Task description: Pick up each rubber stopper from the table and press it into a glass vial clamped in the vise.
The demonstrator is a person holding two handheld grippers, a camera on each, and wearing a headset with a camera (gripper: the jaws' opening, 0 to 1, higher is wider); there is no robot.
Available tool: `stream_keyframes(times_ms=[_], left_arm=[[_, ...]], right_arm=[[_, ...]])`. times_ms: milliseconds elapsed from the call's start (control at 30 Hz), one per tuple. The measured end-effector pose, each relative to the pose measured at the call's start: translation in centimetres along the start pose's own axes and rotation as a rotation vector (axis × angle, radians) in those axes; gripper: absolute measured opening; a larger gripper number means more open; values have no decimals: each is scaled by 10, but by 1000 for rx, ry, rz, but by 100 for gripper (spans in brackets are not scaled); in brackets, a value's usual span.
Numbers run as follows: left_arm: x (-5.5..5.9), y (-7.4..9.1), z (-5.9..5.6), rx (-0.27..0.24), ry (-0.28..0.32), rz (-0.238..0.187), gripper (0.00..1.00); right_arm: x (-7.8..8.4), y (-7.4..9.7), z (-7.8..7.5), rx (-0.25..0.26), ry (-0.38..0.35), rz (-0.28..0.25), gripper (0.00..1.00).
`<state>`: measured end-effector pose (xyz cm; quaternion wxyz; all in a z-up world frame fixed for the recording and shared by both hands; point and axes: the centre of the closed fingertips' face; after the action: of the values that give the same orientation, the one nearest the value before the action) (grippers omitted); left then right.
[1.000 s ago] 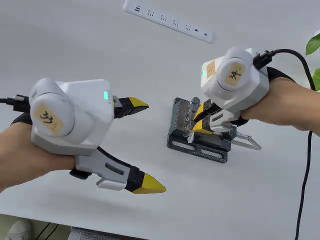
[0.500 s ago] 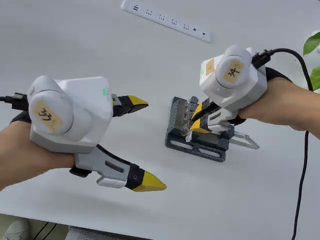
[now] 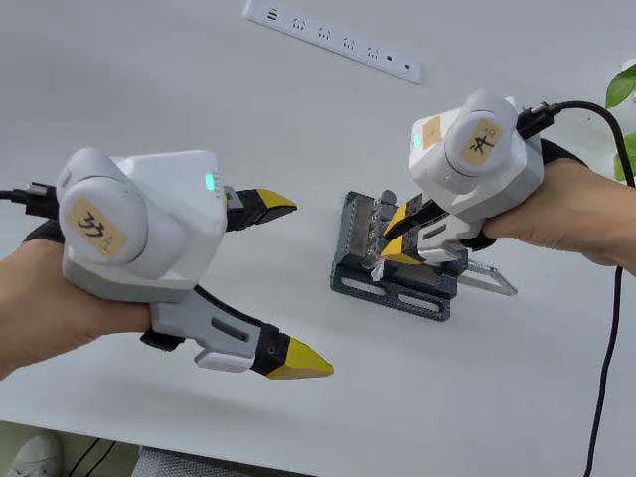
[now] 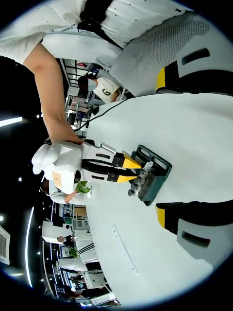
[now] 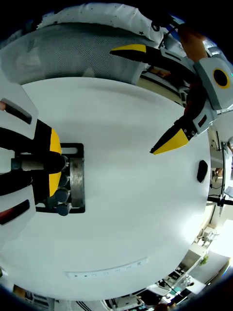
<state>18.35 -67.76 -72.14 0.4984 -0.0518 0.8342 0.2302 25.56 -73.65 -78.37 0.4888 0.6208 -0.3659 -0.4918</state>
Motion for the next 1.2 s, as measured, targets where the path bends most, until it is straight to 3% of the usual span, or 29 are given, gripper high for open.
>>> stream_keyframes(times_ms=[967, 1200], left_arm=[[0, -1, 2, 4, 8, -3, 90], [1, -2, 1, 5, 8, 0, 90]], right_arm=[[3, 6, -3, 31, -27, -26, 12], [2, 13, -4, 59, -41, -54, 7]])
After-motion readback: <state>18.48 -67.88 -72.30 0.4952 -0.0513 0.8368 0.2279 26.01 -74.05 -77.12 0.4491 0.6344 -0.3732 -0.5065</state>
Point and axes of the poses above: the centre of the closed fingertips' face, and the gripper's own axes: y roughly backward along the fingers, z roughly to its left, x roughly out of its underside, and after that the axes turned 15 degrees about y, right-handed
